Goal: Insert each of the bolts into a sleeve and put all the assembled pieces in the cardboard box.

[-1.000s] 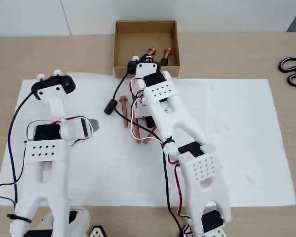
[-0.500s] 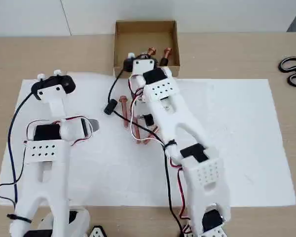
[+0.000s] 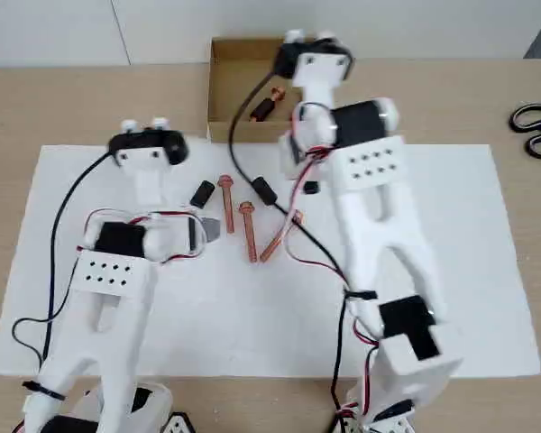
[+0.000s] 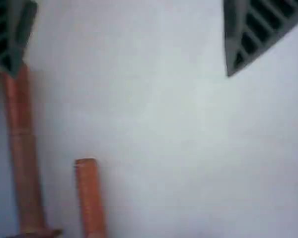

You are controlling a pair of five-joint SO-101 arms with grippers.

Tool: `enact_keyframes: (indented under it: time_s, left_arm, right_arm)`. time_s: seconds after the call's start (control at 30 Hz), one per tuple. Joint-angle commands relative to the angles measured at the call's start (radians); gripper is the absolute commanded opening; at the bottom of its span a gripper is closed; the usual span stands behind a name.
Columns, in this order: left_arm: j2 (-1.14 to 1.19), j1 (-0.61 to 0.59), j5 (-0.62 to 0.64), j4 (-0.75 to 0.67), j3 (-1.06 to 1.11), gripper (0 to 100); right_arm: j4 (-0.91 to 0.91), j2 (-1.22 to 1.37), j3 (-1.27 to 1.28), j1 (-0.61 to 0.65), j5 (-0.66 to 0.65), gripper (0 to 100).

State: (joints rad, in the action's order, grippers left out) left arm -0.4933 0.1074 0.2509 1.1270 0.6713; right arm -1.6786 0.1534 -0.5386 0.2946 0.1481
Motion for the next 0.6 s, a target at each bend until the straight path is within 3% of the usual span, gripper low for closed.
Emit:
enact_keyframes:
  time_s: [0.0, 0.2, 0.47, 0.57]
  left_arm:
    - [-0.003, 0.083, -0.02, -0.011, -0.084, 26]
    - [0.196, 0.135, -0.057, -0.008, -0.228, 26]
    - [0.606, 0.244, -0.064, 0.057, -0.634, 26]
    - [0.72, 0.295, -0.147, 0.115, -0.76, 26]
  right_arm:
    - [-0.041, -0.127, -0.048, -0.108, -0.043, 0.4]
    - [-0.041, -0.225, 0.032, -0.262, -0.048, 0.4]
    - [-0.036, -0.295, 0.121, -0.351, -0.103, 0.6]
    - [-0.03, -0.295, 0.129, -0.374, -0.104, 0.6]
